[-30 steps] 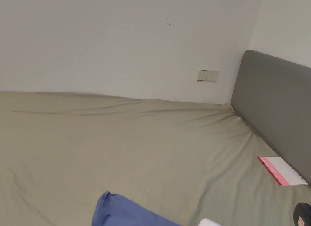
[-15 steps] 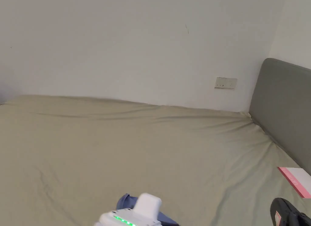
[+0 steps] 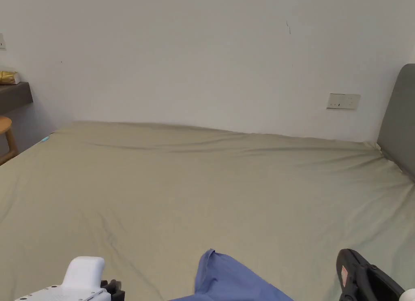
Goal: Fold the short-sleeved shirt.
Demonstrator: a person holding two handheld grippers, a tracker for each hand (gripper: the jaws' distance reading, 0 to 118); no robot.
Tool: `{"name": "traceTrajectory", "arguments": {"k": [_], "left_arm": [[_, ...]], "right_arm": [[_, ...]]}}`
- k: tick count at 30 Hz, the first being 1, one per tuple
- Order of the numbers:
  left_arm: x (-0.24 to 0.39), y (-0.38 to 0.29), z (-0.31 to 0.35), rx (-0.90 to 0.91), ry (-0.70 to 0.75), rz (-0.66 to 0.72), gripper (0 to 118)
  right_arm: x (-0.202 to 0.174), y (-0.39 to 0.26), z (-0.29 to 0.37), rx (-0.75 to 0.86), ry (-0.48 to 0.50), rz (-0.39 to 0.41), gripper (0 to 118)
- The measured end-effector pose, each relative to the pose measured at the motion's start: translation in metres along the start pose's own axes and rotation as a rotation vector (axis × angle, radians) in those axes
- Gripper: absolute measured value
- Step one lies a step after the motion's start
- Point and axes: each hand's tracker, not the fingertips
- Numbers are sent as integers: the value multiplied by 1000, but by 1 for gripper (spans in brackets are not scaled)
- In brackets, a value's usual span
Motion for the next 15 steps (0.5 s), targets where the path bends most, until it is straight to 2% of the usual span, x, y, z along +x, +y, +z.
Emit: {"name": "traceTrajectory", "arguments": {"k": [1, 4, 6, 7, 8, 9, 10, 11, 12, 15], "left_arm": [[1, 0, -2, -4, -25, 8, 13], [2, 3, -17, -28, -111, 77, 13], [4, 5, -37, -50, -100, 74, 14], [7, 5, -51, -97, -90, 61, 22], [9, 3, -70, -139, -103, 44, 59], [10, -2, -89, -213, -128, 17, 107], [6, -6, -90, -188, -130, 31, 112], [6, -10, -102, -208, -144, 4, 107], [5, -15, -113, -253, -105, 25, 108], [8, -32, -154, -329, -107, 82, 111]], "right_arm": [[-2, 1, 0, 2, 9, 8, 3], [-9, 5, 0, 7, 15, 42, 3], [-10, 6, -1, 5, 13, 51, 3], [-11, 7, -1, 3, 16, 49, 3], [-11, 6, 0, 0, 20, 45, 3], [-11, 6, 0, -4, 22, 43, 3], [-10, 6, 0, -8, 22, 47, 3], [-7, 1, -1, -15, 19, 58, 3], [-5, -1, -2, -26, 18, 74, 3], [-1, -8, -6, -60, 4, 98, 3]]}}
